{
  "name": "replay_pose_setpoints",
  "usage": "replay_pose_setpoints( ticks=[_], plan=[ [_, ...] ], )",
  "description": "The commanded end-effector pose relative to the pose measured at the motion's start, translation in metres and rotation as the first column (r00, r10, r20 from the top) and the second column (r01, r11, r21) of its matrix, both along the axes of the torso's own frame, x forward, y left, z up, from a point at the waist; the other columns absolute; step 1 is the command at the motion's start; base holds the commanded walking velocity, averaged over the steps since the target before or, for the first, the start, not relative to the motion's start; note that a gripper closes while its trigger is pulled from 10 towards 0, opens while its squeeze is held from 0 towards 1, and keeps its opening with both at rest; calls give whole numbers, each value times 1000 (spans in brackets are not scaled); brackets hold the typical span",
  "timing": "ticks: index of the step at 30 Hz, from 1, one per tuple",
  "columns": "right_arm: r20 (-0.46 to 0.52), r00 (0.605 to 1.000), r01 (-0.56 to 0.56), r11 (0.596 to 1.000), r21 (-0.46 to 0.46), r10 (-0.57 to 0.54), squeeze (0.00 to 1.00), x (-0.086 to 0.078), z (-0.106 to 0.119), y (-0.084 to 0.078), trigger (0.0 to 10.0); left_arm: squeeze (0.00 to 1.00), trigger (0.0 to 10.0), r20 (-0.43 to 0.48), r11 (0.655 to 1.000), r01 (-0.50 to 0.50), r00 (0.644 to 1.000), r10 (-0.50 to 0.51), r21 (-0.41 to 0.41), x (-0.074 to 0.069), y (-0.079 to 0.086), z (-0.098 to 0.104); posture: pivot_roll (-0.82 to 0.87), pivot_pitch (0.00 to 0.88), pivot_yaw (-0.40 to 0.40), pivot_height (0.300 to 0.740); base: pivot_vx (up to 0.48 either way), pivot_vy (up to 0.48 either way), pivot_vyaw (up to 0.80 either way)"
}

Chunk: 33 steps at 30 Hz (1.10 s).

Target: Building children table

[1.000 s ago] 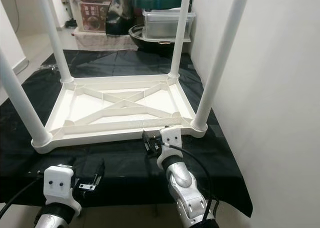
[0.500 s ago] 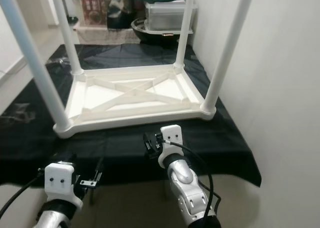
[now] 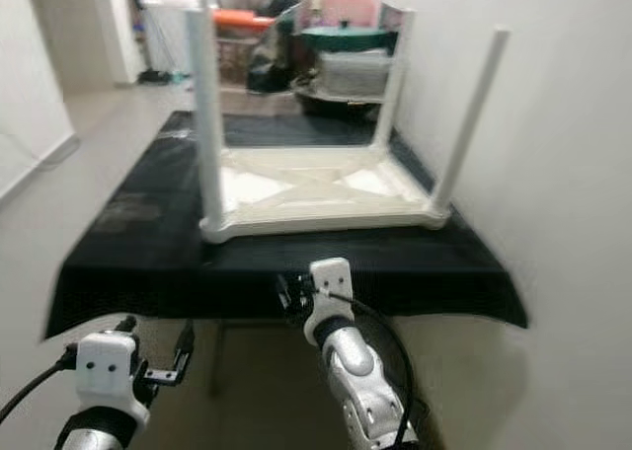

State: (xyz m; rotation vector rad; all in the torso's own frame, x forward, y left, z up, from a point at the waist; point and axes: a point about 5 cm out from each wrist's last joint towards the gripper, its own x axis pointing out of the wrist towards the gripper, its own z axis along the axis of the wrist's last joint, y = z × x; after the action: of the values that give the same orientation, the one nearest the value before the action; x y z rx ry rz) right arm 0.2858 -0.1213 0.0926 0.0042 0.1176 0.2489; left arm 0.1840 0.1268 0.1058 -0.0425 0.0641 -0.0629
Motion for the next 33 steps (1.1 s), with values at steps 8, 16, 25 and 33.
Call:
replay_pose_setpoints(
  ticks=[8,16,25,33],
  plan=[
    [-5,999,-40,999,20,40,0,2,3,8,10000,0,10000,26,999,-8,1000,6,54,1,5,2,25,0,-30,740,257,306,0],
    [-2,999,-50,999,21,50,0,2,4,10,10000,0,10000,29,998,3,1000,-5,59,2,4,2,27,0,-30,740,471,0,0],
    [8,998,-70,997,18,70,0,2,5,12,10000,0,10000,37,999,-6,999,4,47,2,5,3,27,0,-30,740,472,0,0],
    [48,987,-153,987,52,150,0,-1,12,20,10000,0,10000,35,999,-39,999,39,14,3,6,4,30,0,-35,740,169,0,0]
  ],
)
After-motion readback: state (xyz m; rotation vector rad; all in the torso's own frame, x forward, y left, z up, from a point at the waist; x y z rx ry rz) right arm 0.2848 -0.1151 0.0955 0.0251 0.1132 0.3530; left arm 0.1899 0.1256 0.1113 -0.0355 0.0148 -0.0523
